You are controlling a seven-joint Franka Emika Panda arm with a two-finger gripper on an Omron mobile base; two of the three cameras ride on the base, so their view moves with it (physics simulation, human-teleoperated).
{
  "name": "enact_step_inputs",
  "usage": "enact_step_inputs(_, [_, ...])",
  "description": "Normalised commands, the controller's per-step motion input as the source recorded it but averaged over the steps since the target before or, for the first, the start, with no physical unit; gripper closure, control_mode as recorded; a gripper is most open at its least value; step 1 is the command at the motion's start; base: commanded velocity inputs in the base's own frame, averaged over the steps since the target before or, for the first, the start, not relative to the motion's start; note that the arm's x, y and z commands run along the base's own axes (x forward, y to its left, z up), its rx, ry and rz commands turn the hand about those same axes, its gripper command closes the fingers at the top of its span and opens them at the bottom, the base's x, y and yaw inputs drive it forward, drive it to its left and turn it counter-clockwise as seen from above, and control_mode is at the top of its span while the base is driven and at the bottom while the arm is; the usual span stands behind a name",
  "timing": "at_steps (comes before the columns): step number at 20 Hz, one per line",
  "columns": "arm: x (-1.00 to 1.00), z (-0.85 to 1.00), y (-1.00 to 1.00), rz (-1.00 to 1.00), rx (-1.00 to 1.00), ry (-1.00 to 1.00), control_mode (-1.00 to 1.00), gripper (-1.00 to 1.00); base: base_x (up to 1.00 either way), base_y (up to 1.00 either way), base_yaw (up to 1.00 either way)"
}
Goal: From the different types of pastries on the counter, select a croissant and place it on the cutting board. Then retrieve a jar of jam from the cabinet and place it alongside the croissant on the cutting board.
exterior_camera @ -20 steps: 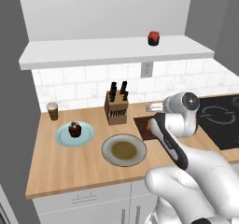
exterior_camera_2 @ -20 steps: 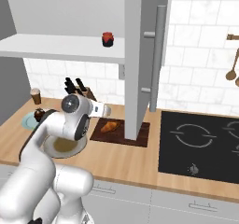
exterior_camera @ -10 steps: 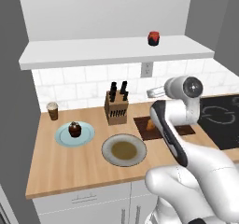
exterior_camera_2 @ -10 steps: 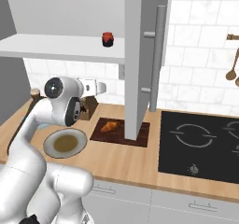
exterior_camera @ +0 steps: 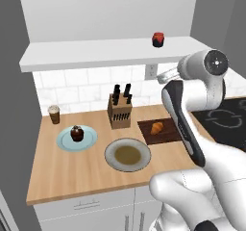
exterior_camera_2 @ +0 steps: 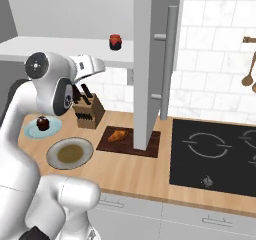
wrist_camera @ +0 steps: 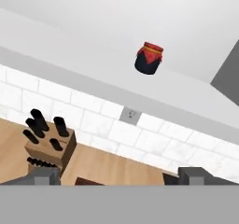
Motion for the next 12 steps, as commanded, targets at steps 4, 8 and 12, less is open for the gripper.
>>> enact_step_inputs(4, [-0.54, 0.99, 0.00, 0.13, 0.00, 0.00, -1.00, -1.00, 0.00, 0.00, 0.00])
enact_step_inputs(8, [0.05, 1.00, 0.00, 0.01, 0.04, 0.00, -1.00, -1.00, 0.00, 0.00, 0.00])
enact_step_inputs(12, [0.67, 0.22, -0.04, -0.18, 0.03, 0.07, -1.00, -1.00, 0.00, 0.00, 0.00])
